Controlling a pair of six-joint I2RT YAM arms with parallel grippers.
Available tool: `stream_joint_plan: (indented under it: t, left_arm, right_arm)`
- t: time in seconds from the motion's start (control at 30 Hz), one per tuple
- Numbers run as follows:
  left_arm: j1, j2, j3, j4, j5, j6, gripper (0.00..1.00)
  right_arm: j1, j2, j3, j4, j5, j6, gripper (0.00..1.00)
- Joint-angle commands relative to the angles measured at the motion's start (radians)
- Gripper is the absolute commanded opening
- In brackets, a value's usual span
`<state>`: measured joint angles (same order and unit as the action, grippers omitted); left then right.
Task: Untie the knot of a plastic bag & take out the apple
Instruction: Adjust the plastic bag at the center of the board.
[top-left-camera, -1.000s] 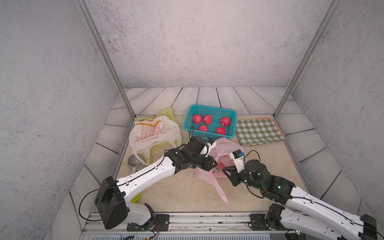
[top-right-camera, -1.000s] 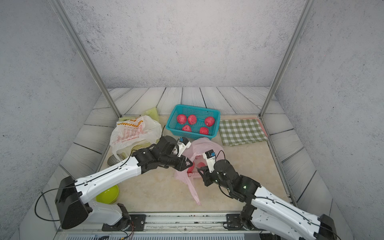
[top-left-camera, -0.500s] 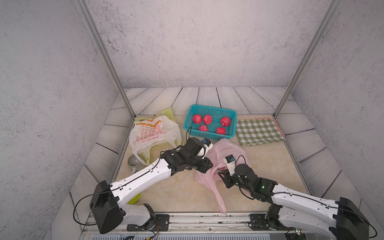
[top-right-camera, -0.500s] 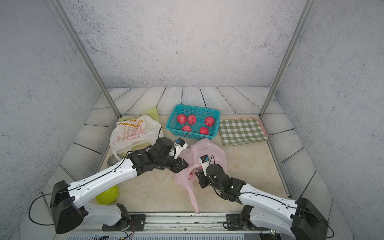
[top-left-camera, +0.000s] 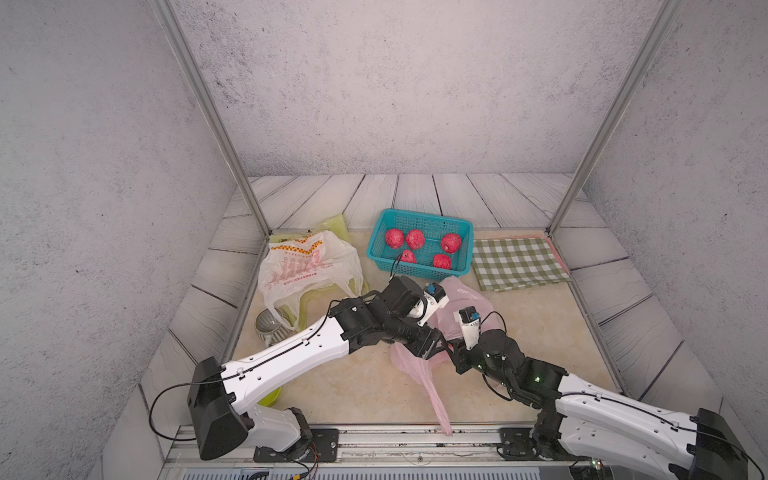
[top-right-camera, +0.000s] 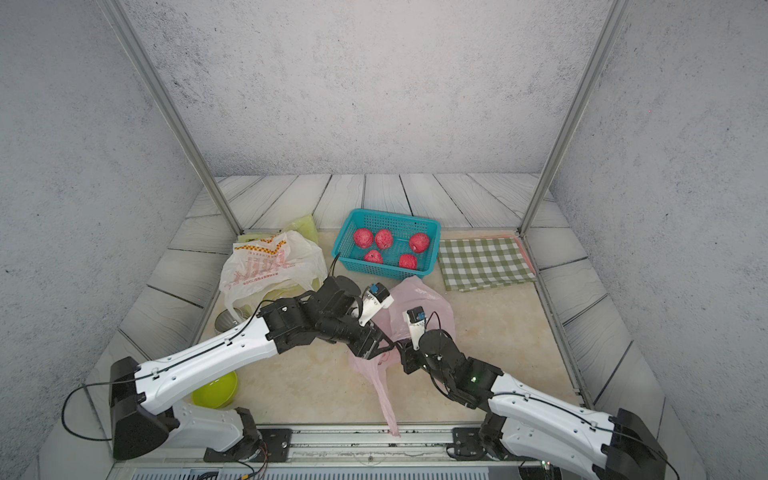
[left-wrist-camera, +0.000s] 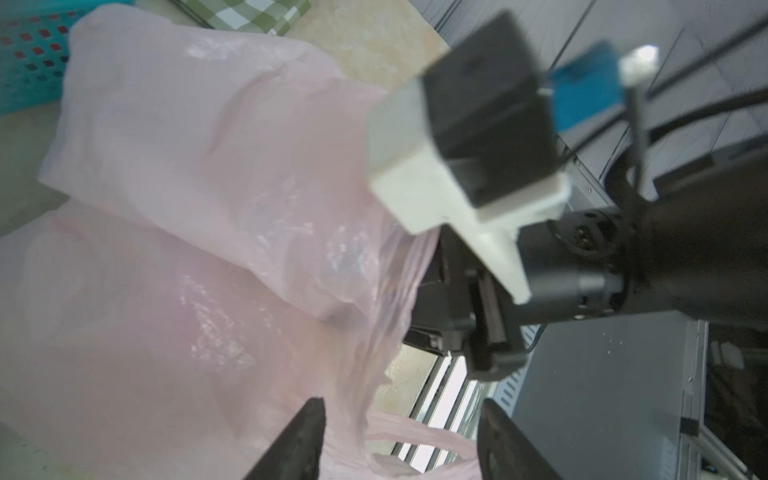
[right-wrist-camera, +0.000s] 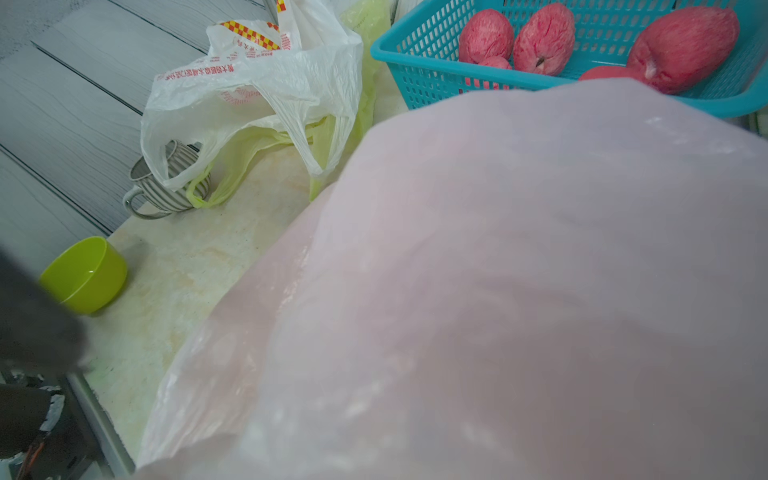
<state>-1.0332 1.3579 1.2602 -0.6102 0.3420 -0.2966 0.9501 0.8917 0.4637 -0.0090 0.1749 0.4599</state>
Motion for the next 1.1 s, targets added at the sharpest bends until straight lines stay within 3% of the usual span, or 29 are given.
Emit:
stream_joint_plan:
  t: [0.0, 0.33, 0.8, 0.83, 0.9, 0.93, 1.07]
  left_arm:
    - [-0.068, 0.006, 0.026, -0.119, -0.106, 0.087, 0.61]
    - [-0.105, 0.061, -0.062, -0.118, -0.362, 0.084, 0.59]
    - [-0.106, 0.163, 0.018, -0.045, -0.423, 0.093, 0.57]
    - [-0.105, 0.175, 0.021, -0.047, -0.424, 0.097, 0.52]
    - [-0.105, 0.192, 0.033, -0.067, -0.441, 0.089, 0.12]
    - [-0.104, 0.197, 0.043, -0.087, -0.452, 0.089, 0.0]
    - [-0.091, 0.193, 0.08, -0.141, -0.461, 0.108, 0.0]
  right_arm:
    - [0.003, 0.007, 0.034, -0.01, 0.025, -0.006, 0.3]
    - [0.003, -0.02, 0.064, -0.042, 0.005, -0.008, 0.3]
    - [0.003, -0.043, 0.061, -0.036, -0.024, 0.022, 0.29]
    - [0.002, -0.046, 0.061, -0.036, -0.023, 0.021, 0.29]
    - [0.003, -0.054, 0.064, -0.049, -0.016, 0.012, 0.3]
    - [0.003, -0.06, 0.068, -0.067, -0.005, 0.001, 0.3]
    - [0.003, -0.119, 0.068, -0.137, 0.013, -0.052, 0.3]
